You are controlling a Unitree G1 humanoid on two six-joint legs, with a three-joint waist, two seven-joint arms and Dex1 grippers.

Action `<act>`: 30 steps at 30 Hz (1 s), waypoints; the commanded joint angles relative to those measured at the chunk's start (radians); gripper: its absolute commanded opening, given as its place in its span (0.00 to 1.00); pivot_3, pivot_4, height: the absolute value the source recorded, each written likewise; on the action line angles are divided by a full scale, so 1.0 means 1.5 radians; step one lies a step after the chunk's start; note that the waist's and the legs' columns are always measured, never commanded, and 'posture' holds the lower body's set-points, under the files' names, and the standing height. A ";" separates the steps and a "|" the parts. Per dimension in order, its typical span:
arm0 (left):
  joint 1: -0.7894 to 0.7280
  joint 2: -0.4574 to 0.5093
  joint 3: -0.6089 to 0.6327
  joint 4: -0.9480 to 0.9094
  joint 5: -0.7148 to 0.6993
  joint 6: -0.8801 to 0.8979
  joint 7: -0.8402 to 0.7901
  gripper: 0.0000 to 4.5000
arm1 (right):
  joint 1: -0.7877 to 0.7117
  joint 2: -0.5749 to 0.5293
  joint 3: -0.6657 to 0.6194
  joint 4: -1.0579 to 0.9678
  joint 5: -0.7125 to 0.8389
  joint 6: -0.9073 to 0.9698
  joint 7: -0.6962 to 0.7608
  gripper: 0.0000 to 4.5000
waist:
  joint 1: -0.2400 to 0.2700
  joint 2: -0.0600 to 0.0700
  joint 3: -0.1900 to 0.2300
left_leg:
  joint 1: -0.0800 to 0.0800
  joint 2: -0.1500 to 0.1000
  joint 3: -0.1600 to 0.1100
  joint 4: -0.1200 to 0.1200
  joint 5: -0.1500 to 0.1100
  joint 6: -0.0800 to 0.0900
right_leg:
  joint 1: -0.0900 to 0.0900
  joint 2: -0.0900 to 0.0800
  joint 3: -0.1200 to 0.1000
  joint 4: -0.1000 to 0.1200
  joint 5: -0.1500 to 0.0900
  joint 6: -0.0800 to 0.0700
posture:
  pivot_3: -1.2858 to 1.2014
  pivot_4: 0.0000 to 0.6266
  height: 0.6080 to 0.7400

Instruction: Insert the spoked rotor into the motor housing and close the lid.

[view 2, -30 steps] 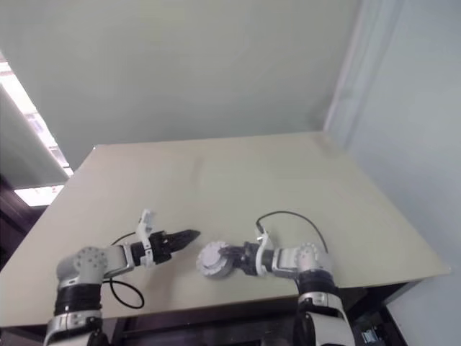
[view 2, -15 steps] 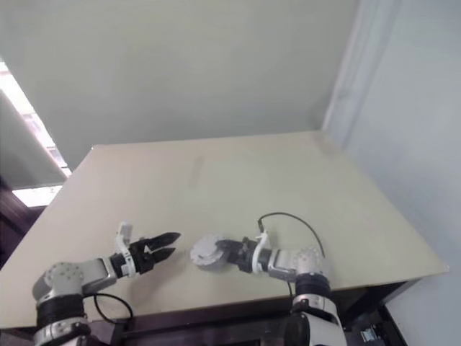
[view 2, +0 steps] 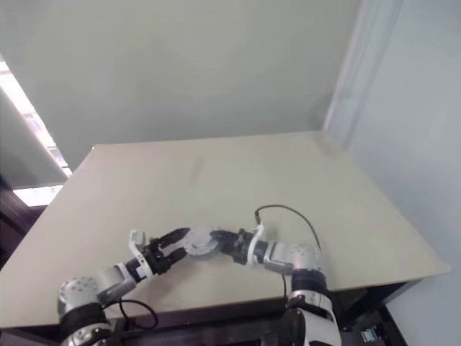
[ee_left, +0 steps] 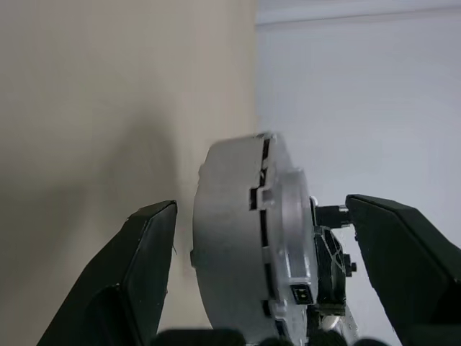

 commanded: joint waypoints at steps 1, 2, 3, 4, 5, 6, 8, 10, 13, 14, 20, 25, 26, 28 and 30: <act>-0.008 -0.015 0.011 0.001 -0.039 0.007 0.017 0.90 | -0.029 0.007 0.000 -0.036 0.041 0.005 0.007 0.51 | 0.000 0.000 0.000 | 0.000 0.000 0.000 0.000 0.000 0.000 | 0.000 0.000 0.000 0.000 0.000 0.000 | 0.52 0.00 1.00; -0.006 -0.022 0.006 -0.001 -0.042 0.007 0.020 0.90 | -0.028 0.007 0.001 -0.037 0.041 0.006 0.007 0.51 | 0.000 0.000 0.000 | 0.000 0.000 0.000 0.000 0.000 0.000 | 0.000 0.000 0.000 0.000 0.000 0.000 | 0.52 0.00 1.00; -0.005 -0.026 0.002 -0.002 -0.046 0.007 0.022 0.90 | -0.028 0.006 0.002 -0.039 0.041 0.007 0.006 0.51 | 0.000 0.000 0.000 | 0.000 0.000 0.000 0.000 0.000 0.000 | 0.000 0.000 0.000 0.000 0.000 0.000 | 0.52 0.00 1.00; -0.005 -0.033 0.001 -0.002 -0.051 0.005 0.025 0.90 | -0.027 0.006 0.002 -0.040 0.041 0.007 0.006 0.51 | 0.000 0.000 0.000 | 0.000 0.000 0.000 0.000 0.000 0.000 | 0.000 0.000 0.000 0.000 0.000 0.000 | 0.52 0.00 1.00; -0.006 -0.038 -0.001 -0.001 -0.055 0.003 0.026 0.90 | -0.026 0.006 0.003 -0.042 0.041 0.008 0.005 0.51 | 0.000 0.000 0.000 | 0.000 0.000 0.000 0.000 0.000 0.000 | 0.000 0.000 0.000 0.000 0.000 0.000 | 0.52 0.00 1.00; -0.007 -0.041 -0.002 0.001 -0.059 0.001 0.028 0.90 | -0.026 0.006 0.003 -0.043 0.041 0.009 0.005 0.51 | 0.000 0.000 0.000 | 0.000 0.000 0.000 0.000 0.000 0.000 | 0.000 0.000 0.000 0.000 0.000 0.000 | 0.52 0.00 1.00; -0.008 -0.043 -0.005 0.004 -0.062 0.001 0.034 0.90 | -0.026 0.006 0.004 -0.043 0.041 0.009 0.004 0.51 | 0.000 0.000 0.000 | 0.000 0.000 0.000 0.000 0.000 0.000 | 0.000 0.000 0.000 0.000 0.000 0.000 | 0.52 0.00 1.00; -0.006 -0.043 -0.013 0.005 -0.063 0.004 0.034 0.90 | -0.024 0.006 0.005 -0.046 0.042 0.010 0.004 0.51 | 0.000 0.000 0.000 | 0.000 0.000 0.000 0.000 0.000 0.000 | 0.000 0.000 0.000 0.000 0.000 0.000 | 0.52 0.00 1.00; -0.007 -0.044 -0.017 0.010 -0.063 0.000 0.042 0.86 | -0.021 0.007 0.007 -0.051 0.042 0.009 0.002 0.51 | 0.000 0.000 0.000 | 0.000 0.000 0.000 0.000 0.000 0.000 | 0.000 0.000 0.000 0.000 0.000 0.000 | 0.52 0.00 1.00; -0.008 -0.042 -0.017 0.013 -0.064 -0.001 0.044 0.81 | -0.020 0.007 0.010 -0.054 0.040 0.008 0.002 0.51 | 0.000 0.000 0.000 | 0.000 0.000 0.000 0.000 0.000 0.000 | 0.000 0.000 0.000 0.000 0.000 0.000 | 0.52 0.00 1.00; -0.007 -0.030 -0.023 0.025 -0.070 -0.010 0.055 0.51 | -0.014 0.006 0.018 -0.061 0.042 0.002 0.000 0.51 | 0.000 0.000 0.000 | 0.000 0.000 0.000 0.000 0.000 0.000 | 0.000 0.000 0.000 0.000 0.000 0.000 | 0.52 0.00 1.00; -0.003 -0.029 -0.033 0.031 -0.075 -0.020 0.056 0.51 | -0.005 0.011 0.031 -0.079 0.040 -0.012 -0.008 0.51 | 0.000 0.000 0.000 | 0.000 0.000 0.000 0.000 0.000 0.000 | 0.000 0.000 0.000 0.000 0.000 0.000 | 0.52 0.00 1.00; -0.003 -0.028 -0.035 0.034 -0.075 -0.023 0.055 0.51 | -0.001 0.014 0.035 -0.087 0.039 -0.021 -0.008 0.51 | 0.000 0.000 0.000 | 0.000 0.000 0.000 0.000 0.000 0.000 | 0.000 0.000 0.000 0.000 0.000 0.000 | 0.52 0.00 1.00; -0.001 -0.028 -0.042 0.040 -0.074 -0.031 0.051 0.50 | 0.014 0.017 0.059 -0.117 0.025 -0.059 -0.004 0.51 | 0.000 0.000 0.000 | 0.000 0.000 0.000 0.000 0.000 0.000 | 0.000 0.000 0.000 0.000 0.000 0.000 | 0.52 0.00 1.00; 0.001 -0.028 -0.049 0.045 -0.072 -0.040 0.046 0.50 | 0.033 0.015 0.097 -0.151 0.003 -0.109 0.003 0.51 | 0.000 0.000 0.000 | 0.000 0.000 0.000 0.000 0.000 0.000 | 0.000 0.000 0.000 0.000 0.000 0.000 | 0.52 0.00 1.00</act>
